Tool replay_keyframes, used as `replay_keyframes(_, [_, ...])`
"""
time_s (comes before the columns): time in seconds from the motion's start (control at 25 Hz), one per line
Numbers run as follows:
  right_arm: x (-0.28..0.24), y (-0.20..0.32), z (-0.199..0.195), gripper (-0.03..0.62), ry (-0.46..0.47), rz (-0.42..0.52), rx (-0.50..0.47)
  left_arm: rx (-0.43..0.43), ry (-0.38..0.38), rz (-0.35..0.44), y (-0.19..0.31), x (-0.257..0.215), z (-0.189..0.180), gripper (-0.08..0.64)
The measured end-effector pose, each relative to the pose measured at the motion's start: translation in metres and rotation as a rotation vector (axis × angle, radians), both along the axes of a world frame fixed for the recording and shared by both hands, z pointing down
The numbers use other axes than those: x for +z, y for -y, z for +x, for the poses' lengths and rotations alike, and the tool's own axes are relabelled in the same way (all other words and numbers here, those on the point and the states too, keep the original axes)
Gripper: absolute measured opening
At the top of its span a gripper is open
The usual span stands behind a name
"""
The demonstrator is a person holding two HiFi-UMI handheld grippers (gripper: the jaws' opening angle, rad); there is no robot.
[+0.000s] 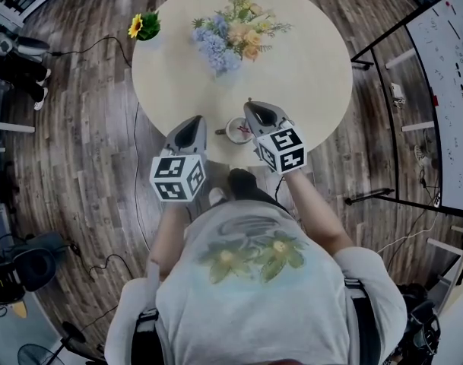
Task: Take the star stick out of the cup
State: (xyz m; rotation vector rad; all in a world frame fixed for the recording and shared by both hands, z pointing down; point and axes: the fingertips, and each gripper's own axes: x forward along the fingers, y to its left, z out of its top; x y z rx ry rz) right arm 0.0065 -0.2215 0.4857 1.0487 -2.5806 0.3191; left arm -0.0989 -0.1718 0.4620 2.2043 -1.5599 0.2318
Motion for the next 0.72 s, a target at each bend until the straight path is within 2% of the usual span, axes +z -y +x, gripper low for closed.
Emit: replay_keyframes(0.72, [-0.071,-0.006,0.016,0.023,0.133,0.106,0.074,0.028,-0.011,0.049,-0.003,-0.018,0.008,0.003])
